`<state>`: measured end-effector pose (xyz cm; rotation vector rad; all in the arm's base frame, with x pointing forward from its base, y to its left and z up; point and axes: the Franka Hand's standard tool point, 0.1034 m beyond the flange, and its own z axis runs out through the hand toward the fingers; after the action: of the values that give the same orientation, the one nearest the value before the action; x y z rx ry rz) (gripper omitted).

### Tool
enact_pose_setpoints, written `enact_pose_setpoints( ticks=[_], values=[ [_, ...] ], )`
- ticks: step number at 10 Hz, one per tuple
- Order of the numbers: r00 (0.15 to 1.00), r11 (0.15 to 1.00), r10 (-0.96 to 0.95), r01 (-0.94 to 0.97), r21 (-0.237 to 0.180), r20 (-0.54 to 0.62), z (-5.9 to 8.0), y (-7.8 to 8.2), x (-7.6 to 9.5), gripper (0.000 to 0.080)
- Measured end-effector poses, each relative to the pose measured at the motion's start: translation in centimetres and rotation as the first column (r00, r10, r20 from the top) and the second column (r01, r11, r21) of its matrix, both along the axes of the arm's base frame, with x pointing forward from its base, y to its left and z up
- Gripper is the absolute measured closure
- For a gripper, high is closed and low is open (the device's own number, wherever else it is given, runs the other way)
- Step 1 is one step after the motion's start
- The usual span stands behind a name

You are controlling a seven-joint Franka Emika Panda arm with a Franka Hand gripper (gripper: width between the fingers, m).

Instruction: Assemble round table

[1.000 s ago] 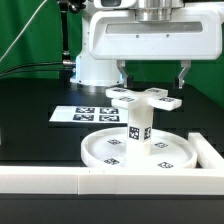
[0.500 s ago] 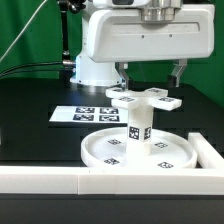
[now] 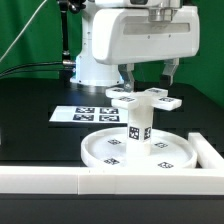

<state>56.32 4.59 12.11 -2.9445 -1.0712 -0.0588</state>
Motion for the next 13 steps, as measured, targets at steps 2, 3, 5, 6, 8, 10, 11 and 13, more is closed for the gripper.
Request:
enact_pose_setpoints(
  ticks=[2,3,5,6,8,10,11,13],
  values=[
    [0.987,0.987,0.16,-0.16,-0.017,0.001,-0.1,-0.4,0.0,0.015],
    [0.957,0.957,0.289,-0.289,-0.036,0.001,0.0,-0.6,0.0,0.015],
    [0.889,0.887,0.458,-0.458,-0.058,-0.012,0.0,-0.8,0.0,0.015],
    [0.845,0.843,0.535,-0.535,-0.061,-0.015,0.0,-0.9,0.0,0.015],
    [0.805,0.802,0.593,-0.593,-0.07,-0.019,0.0,-1.2,0.1,0.015],
    [0.723,0.718,0.69,-0.69,-0.085,-0.038,0.0,-1.7,0.1,0.015],
    [0.688,0.682,0.724,-0.724,-0.098,-0.041,0.0,-1.4,0.1,0.015],
    [0.607,0.6,0.793,-0.794,-0.103,-0.059,-0.3,-1.2,-0.4,0.015]
  ],
)
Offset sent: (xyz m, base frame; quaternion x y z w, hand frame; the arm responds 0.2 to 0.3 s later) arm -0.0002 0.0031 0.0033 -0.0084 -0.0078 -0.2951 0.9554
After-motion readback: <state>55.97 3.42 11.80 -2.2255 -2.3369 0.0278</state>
